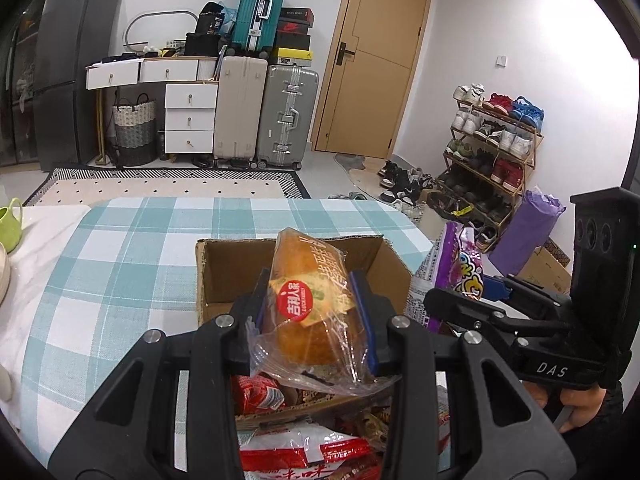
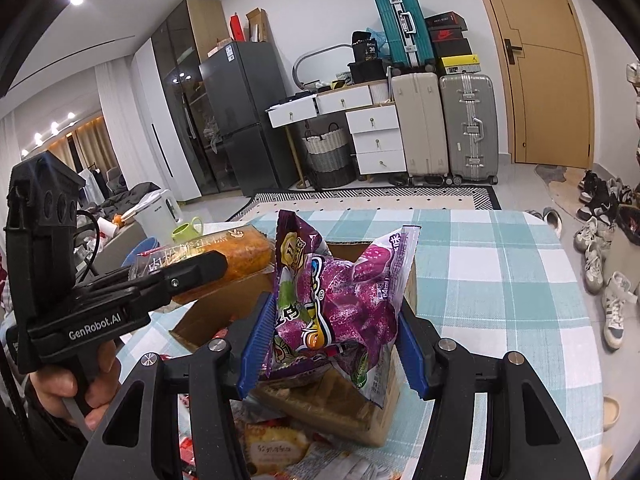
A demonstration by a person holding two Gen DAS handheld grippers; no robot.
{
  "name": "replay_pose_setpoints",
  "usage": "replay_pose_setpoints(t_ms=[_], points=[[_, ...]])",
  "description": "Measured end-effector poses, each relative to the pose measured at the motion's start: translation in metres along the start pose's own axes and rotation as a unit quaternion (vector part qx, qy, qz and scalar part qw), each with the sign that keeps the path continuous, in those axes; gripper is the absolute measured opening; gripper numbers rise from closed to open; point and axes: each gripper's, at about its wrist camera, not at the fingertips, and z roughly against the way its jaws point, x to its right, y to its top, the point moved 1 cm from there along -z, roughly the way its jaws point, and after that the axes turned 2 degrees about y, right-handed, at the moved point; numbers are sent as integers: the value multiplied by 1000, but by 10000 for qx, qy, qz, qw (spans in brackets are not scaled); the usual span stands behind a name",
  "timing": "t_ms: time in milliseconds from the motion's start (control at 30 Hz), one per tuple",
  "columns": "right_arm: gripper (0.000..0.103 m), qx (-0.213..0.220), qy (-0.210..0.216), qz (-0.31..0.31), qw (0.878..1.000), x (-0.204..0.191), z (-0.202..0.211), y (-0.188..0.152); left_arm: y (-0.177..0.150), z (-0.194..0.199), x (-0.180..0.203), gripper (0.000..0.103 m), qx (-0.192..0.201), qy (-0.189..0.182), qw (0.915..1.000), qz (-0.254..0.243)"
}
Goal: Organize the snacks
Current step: 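Lift both held packets and carry them over the cardboard box, then open both tools to drop the packets into the box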
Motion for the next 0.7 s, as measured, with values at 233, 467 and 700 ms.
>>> replay_pose_setpoints(t_ms=[233,467,700], points=[[58,-119,-12,99,9999,1,-15,6,-1,-26,-5,34,-114,6,9999,57],[58,-225,22,147,9996,0,-27,6,-9,-51,-13,34,-254,73,9997,17],[59,-342,41,295,9990,-2,-35,-1,-19,-67,-16,34,-398,139,9991,-110]])
